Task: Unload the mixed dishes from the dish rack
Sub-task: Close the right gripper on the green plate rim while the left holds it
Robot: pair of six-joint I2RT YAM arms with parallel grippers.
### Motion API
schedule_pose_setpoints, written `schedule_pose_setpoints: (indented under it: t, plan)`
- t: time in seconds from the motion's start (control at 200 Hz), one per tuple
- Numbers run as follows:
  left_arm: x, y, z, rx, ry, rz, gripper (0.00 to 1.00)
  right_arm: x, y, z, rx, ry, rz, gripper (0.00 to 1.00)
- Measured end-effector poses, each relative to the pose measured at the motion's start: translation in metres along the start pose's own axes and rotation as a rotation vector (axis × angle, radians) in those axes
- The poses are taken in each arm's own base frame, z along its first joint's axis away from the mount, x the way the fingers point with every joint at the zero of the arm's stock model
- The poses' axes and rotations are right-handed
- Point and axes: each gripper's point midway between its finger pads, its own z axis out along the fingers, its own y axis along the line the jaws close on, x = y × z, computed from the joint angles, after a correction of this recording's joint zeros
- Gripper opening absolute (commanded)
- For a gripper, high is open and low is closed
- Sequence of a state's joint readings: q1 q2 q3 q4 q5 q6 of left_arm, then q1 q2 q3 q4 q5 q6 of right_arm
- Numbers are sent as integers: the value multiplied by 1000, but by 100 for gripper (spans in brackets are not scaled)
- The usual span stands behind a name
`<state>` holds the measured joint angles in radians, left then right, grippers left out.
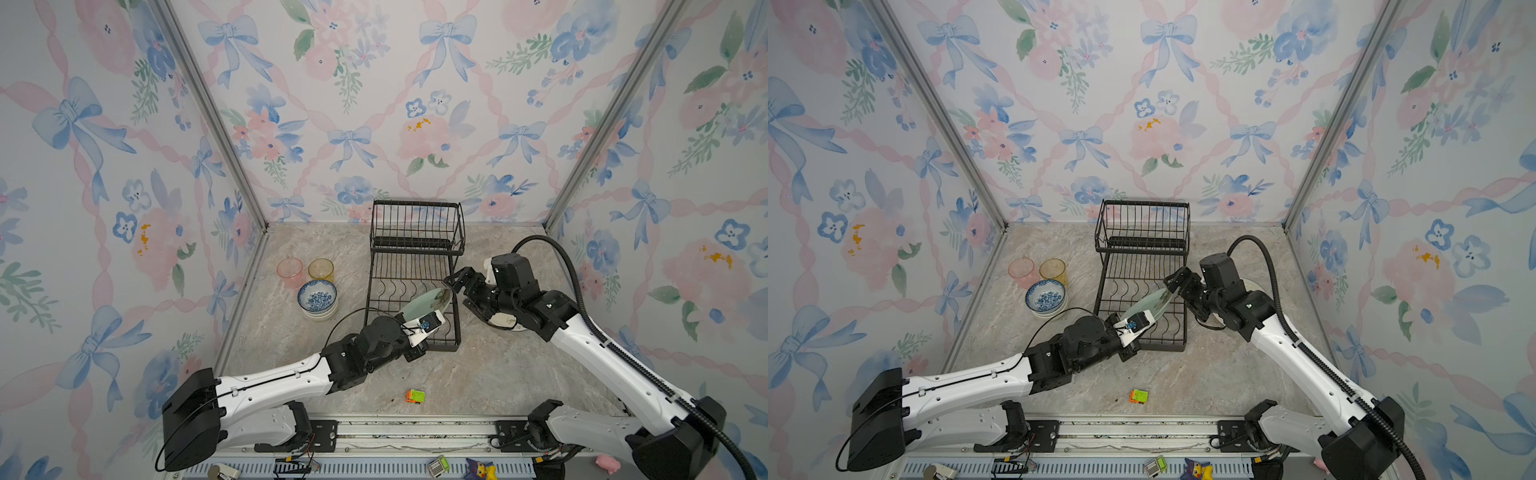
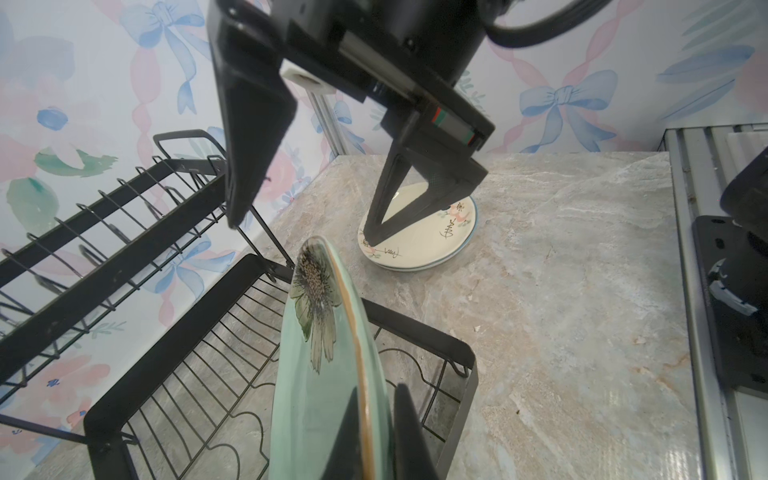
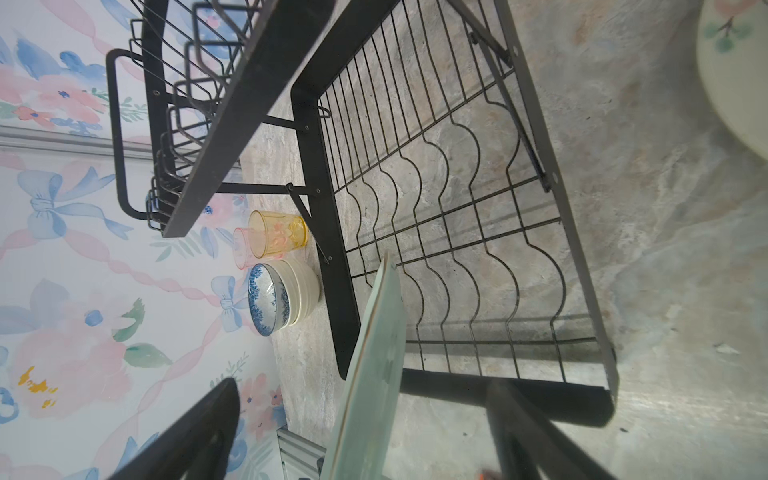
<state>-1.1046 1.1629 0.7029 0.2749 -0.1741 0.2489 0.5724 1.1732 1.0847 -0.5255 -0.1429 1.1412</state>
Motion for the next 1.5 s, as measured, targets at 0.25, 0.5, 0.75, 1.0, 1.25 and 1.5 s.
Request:
schedule_pose_setpoints:
  t: [0.25, 0.5, 0.75, 1.0, 1.25, 1.5]
  plan:
    - [-10, -5, 12, -22, -22, 69, 0, 12, -7, 6, 42, 38, 49, 70]
    - [-15, -4, 13, -43, -38, 85, 0, 11, -8, 4, 45, 27, 95, 45]
    - [-13, -3, 18, -65, -34, 95, 0, 13, -3, 3, 21, 40, 104, 44]
    - [-11, -4, 20, -73, -29, 108, 0, 16, -1, 6, 11, 53, 115, 34]
    - [-15, -6, 20, -79, -38, 164, 0, 19, -7, 11, 20, 64, 115, 16]
    - [-13, -7, 19, -76, -32, 187, 0, 19, -9, 14, 30, 71, 101, 0]
